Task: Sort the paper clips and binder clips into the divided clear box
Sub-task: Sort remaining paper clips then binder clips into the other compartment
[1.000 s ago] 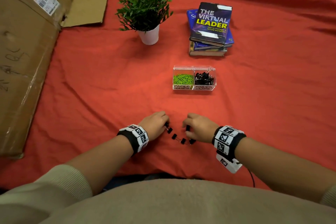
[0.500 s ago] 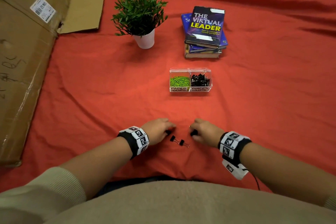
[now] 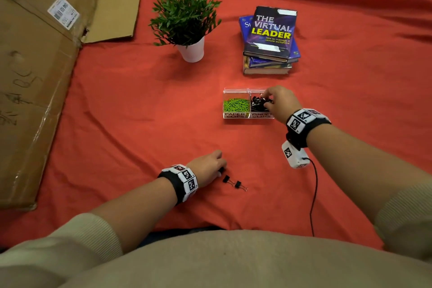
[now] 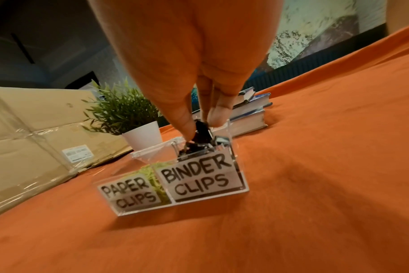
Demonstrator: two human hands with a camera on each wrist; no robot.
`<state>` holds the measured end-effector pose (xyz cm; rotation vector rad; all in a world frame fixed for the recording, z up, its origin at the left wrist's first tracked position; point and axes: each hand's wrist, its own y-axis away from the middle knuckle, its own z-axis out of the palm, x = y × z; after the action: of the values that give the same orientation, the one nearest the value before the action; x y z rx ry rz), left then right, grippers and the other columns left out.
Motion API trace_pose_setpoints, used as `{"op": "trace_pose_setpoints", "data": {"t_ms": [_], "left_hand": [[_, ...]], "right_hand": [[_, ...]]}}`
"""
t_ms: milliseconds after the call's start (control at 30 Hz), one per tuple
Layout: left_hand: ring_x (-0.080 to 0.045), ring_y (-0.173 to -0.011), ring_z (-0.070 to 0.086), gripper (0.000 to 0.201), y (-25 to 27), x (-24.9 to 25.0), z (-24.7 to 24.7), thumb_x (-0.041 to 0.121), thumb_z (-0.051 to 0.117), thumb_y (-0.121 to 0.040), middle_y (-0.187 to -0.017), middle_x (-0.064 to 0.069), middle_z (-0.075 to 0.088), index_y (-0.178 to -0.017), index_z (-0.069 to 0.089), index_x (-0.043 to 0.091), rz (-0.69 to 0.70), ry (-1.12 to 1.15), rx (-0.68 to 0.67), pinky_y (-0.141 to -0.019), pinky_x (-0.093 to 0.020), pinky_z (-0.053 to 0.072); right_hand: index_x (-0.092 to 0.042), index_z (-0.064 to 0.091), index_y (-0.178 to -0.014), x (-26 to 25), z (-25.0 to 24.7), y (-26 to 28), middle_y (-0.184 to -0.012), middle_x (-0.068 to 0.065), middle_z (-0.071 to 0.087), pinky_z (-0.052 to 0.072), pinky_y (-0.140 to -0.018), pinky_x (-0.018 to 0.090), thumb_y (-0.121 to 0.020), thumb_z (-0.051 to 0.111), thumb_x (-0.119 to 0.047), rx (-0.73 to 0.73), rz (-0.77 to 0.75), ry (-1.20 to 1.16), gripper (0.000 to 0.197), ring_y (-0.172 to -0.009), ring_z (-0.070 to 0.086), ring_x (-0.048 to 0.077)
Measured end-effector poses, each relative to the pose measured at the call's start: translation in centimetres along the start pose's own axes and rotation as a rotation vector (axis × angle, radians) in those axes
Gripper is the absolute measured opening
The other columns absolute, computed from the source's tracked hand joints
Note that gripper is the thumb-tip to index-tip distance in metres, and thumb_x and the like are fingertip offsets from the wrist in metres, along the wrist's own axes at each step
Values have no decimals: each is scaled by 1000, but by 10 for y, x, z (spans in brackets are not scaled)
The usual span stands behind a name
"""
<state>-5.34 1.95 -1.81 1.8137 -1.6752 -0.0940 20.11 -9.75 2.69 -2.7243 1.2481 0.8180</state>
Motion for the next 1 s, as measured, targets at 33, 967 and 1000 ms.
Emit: {"op": "trace_pose_setpoints", "data": {"t_ms": [33,967,1000], "left_hand": [[-32,-95,58,26,0,0,0,15,61,-88,-116,-9,45,-113,56,11,-8,13,8,-80,-42,47],[0,-58,42,14,-93,32,-107,13,70,-82,-68,11,50,-97,67,13,-150,549,439,-54,-12,34],[-5,-61,45,15,-101,36,-113,12,69,-83,-68,11,48,-97,66,14,-150,550,449,-58,-18,36]], "right_hand": [[-10,64,-105,0,3,3,-108,14,57,41,-86,31,-81,61,-4,7,-15,8,25,-105,52,30],[-9,60,-93,-6,84,124,-96,7,50,47,-79,35,-75,59,-9,-404,-225,-151,18,-79,54,24],[-11,62,-92,-1,79,119,-91,4,50,48,-78,34,-73,61,-9,-350,-167,-196,19,-73,53,20]]}}
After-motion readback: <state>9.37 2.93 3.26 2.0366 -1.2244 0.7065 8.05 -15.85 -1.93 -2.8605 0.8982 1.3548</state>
